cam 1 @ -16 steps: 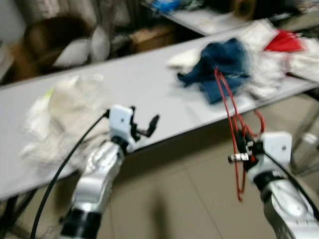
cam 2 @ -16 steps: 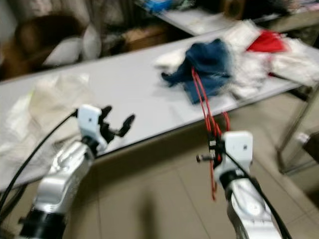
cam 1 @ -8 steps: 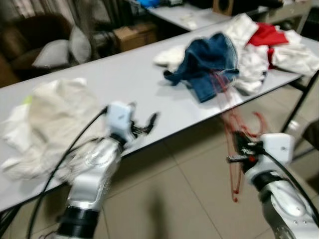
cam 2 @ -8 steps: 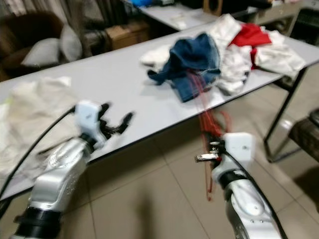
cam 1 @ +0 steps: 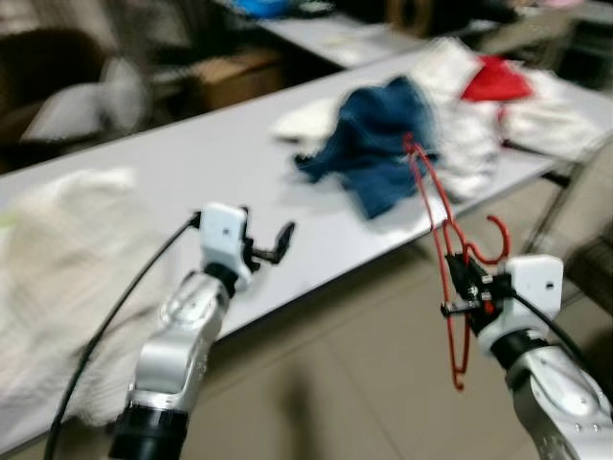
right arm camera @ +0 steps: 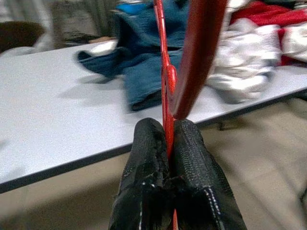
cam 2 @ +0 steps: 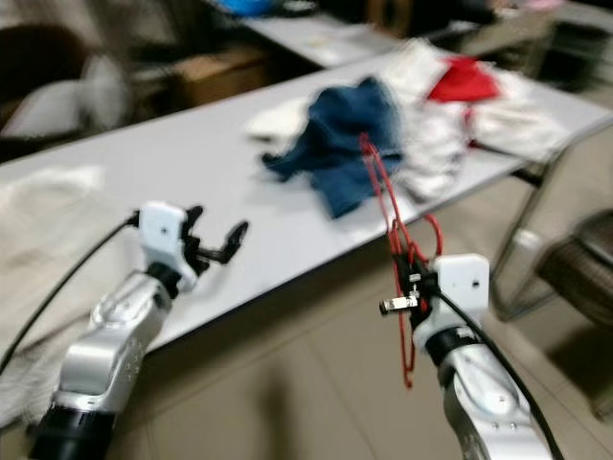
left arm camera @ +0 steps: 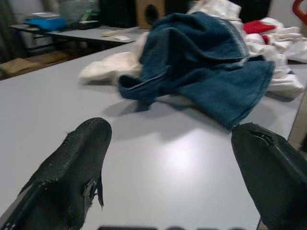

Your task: Hang hanger

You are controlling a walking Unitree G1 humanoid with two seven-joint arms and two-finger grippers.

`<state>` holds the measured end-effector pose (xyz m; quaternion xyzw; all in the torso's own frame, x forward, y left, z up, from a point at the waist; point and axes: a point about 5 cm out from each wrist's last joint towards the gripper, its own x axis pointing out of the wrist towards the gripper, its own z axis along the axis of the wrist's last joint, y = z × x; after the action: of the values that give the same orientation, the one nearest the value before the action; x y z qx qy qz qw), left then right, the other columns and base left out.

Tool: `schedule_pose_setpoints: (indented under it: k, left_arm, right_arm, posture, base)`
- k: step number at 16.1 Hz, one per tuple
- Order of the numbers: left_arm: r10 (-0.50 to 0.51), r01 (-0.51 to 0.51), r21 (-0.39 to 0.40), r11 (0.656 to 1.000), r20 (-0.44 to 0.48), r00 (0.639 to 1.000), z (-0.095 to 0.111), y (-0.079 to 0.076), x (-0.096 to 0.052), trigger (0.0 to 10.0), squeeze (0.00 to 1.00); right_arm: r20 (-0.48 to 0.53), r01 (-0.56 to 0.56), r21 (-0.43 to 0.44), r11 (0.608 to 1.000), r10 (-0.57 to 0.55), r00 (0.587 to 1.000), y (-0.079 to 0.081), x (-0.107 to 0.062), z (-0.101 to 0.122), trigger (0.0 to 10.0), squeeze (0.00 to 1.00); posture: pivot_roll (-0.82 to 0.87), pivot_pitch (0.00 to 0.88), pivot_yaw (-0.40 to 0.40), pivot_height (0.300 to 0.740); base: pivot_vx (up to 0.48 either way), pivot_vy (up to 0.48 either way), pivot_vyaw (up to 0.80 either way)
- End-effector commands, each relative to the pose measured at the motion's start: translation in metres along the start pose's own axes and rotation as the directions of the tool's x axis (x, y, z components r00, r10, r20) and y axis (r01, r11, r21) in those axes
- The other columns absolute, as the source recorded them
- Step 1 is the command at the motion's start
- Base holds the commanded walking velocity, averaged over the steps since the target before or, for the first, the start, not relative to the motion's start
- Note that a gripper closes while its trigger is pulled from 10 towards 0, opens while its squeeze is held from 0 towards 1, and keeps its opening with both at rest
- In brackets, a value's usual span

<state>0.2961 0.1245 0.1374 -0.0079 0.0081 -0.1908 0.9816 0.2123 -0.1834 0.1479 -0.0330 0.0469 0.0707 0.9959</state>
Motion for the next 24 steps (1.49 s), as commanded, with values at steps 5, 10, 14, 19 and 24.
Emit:
schedule_pose_setpoints:
  k: [5,10,14,19,24]
  left_arm:
    - [-0.018,0.019,-0.024,1.0,0.025,1.0,0.004,-0.013,0.004,10.0,0.44]
    - [-0.023,0.024,-0.028,0.999,0.031,0.999,0.004,-0.017,0.008,10.0,0.44]
    - [-0.035,0.036,-0.02,0.999,0.032,0.999,0.004,-0.018,0.01,10.0,0.44]
    - [-0.129,0.129,0.01,0.992,0.018,0.991,0.013,-0.013,0.036,10.0,1.0]
    - [-0.133,0.137,0.055,0.989,-0.076,0.988,0.012,-0.008,0.081,10.0,0.0]
  right_arm:
    - [0.024,-0.015,-0.033,0.999,0.015,1.0,-0.005,-0.001,0.01,10.0,0.0]
    - [0.038,-0.019,-0.028,0.999,0.02,0.999,-0.01,-0.001,0.013,10.0,0.0]
    - [0.035,-0.012,-0.032,0.999,0.013,0.999,-0.013,-0.002,0.013,10.0,0.0]
    - [0.021,0.004,-0.082,0.997,-0.002,1.0,-0.032,-0.011,0.016,10.0,0.0]
    - [-0.001,0.003,-0.108,0.994,-0.003,1.0,-0.037,-0.018,0.016,10.0,0.0]
  posture:
    - [-0.16,0.0,0.074,0.74]
    - [-0.17,0.0,0.066,0.74]
    - [-0.17,0.0,0.068,0.74]
    - [-0.18,0.0,0.08,0.74]
    - [-0.23,0.0,0.092,0.74]
  base:
    - [0.332,0.0,-0.16]
    - [0.332,0.0,0.0]
    - [0.334,0.0,0.0]
    - [0.064,0.0,0.0]
    - [0.0,0.0,0.0]
